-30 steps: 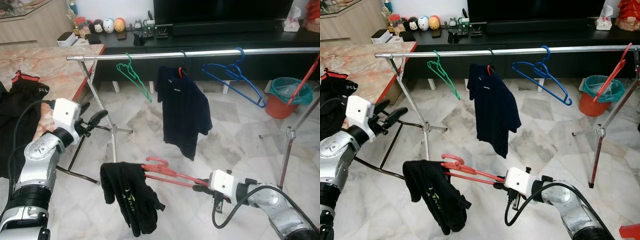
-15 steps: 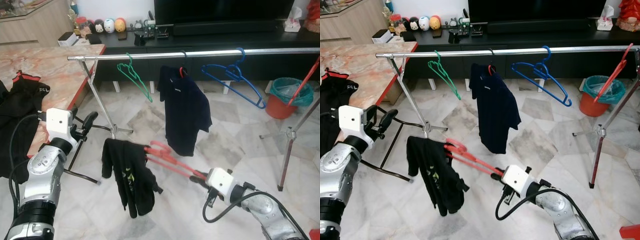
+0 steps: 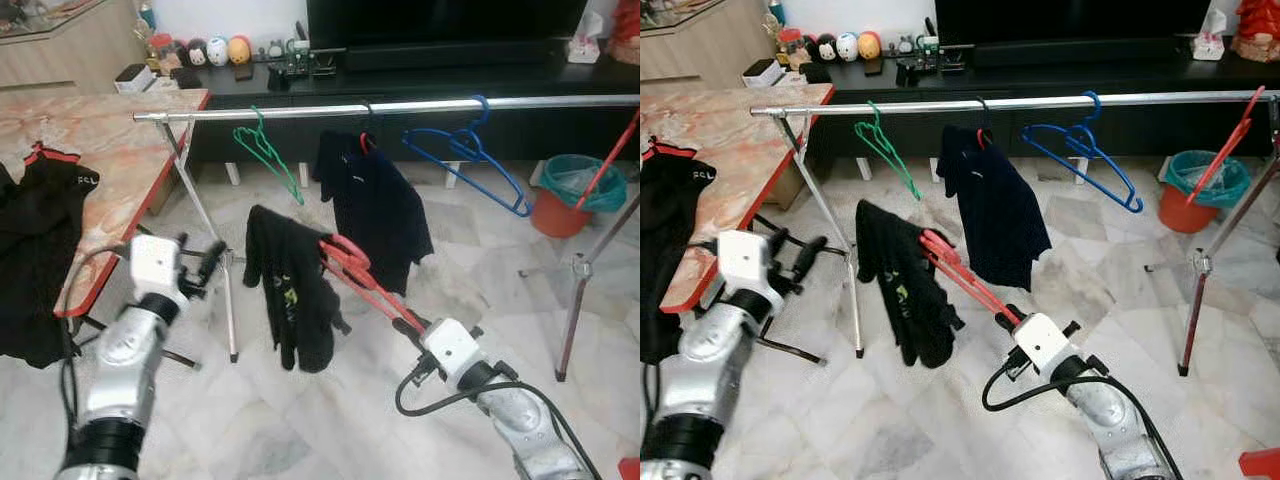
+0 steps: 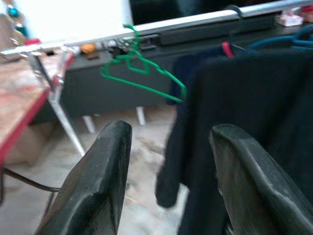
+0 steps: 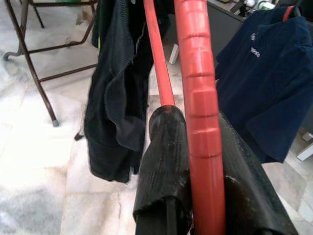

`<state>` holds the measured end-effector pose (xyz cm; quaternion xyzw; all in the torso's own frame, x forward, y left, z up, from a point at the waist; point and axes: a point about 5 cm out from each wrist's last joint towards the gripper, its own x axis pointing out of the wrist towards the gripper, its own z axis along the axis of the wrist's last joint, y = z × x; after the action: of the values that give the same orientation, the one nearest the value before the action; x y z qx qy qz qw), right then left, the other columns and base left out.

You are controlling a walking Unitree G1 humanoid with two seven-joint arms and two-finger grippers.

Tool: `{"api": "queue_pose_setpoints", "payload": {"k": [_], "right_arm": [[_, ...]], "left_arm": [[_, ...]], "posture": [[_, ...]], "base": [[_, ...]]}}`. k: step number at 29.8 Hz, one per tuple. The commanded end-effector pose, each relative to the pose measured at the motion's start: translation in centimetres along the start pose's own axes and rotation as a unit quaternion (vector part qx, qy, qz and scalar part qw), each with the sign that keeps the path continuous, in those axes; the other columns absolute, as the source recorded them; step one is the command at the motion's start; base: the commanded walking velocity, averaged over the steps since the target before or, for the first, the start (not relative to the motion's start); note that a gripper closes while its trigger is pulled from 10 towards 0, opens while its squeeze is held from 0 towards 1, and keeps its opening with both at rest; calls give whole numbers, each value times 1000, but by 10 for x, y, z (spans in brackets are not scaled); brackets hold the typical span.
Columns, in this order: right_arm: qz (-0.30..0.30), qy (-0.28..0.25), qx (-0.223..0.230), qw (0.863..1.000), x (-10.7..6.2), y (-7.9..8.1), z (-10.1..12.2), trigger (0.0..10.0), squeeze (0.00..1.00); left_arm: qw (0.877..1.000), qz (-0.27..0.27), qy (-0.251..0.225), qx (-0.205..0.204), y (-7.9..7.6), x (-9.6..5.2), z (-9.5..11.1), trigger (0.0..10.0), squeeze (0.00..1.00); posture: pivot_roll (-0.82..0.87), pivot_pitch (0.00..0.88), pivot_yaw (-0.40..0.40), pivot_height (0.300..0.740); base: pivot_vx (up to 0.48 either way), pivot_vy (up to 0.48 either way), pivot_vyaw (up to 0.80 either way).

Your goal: Hang hanger

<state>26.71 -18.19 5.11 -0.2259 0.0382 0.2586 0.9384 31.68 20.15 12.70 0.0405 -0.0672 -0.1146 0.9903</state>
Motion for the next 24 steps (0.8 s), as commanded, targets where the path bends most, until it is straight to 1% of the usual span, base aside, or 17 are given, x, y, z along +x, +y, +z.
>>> {"api": "queue_pose_setpoints", "payload": {"k": [1, 2, 5, 12, 14, 16, 17, 19, 21, 22, 23, 24], "right_arm": [[-27, -40, 8, 999, 1, -3, 11, 0, 0], [-31, -42, 14, 999, 2, -2, 12, 0, 0], [-34, -45, 18, 998, 2, -1, 12, 0, 0], [-54, -55, 39, 996, 4, -6, 16, 0, 0], [-56, -56, 39, 996, 4, -6, 16, 0, 0], [-67, -60, 47, 995, 4, -8, 17, 0, 0], [-85, -68, 60, 992, 5, -12, 19, 0, 0], [-93, -72, 65, 991, 5, -13, 20, 0, 0], [-119, -85, 90, 985, 4, -17, 23, 0, 0], [-140, -95, 108, 980, 4, -19, 25, 0, 0], [-140, -95, 108, 980, 4, -19, 25, 0, 0], [-144, -99, 116, 978, 5, -16, 26, 627, 0]], "left_arm": [[1000, 5, -6, 2, 0, -1, 2, 10000, 0], [1000, 4, -5, -5, -4, -1, 0, 10000, 0], [1000, -7, 0, 0, -12, -2, -4, 10000, 0], [1000, -9, 8, -14, -20, -2, -9, 10000, 0], [1000, -12, 10, -12, -22, -2, -10, 10000, 0], [1000, -15, 12, -11, -23, -2, -11, 10000, 0], [1000, -15, 12, -12, -24, -2, -11, 10000, 0], [1000, -16, 13, -11, -24, -2, -11, 10000, 0], [1000, -13, 11, -12, -25, -2, -11, 10000, 0], [1000, -12, 10, -12, -25, -2, -10, 10000, 0], [1000, -12, 10, -12, -25, -2, -10, 10000, 0], [1000, -12, 9, -12, -25, -2, -10, 10000, 0]], "posture": [[-40, 14, 104, 740], [-40, 14, 104, 740], [-43, 5, 101, 740], [-43, 0, 91, 740], [-42, 0, 90, 740], [-42, 0, 90, 740], [-42, 0, 90, 740], [-42, 0, 90, 740], [-41, 0, 91, 740], [-42, 2, 93, 740], [-42, 2, 93, 740], [-42, 2, 93, 740]], "base": [[0, 0, 0], [0, 0, 0], [0, 0, 0], [0, 0, 0], [0, 0, 0], [0, 0, 0], [0, 0, 0], [0, 0, 0], [0, 0, 0], [0, 0, 0], [0, 0, 0], [0, 0, 0]]}}
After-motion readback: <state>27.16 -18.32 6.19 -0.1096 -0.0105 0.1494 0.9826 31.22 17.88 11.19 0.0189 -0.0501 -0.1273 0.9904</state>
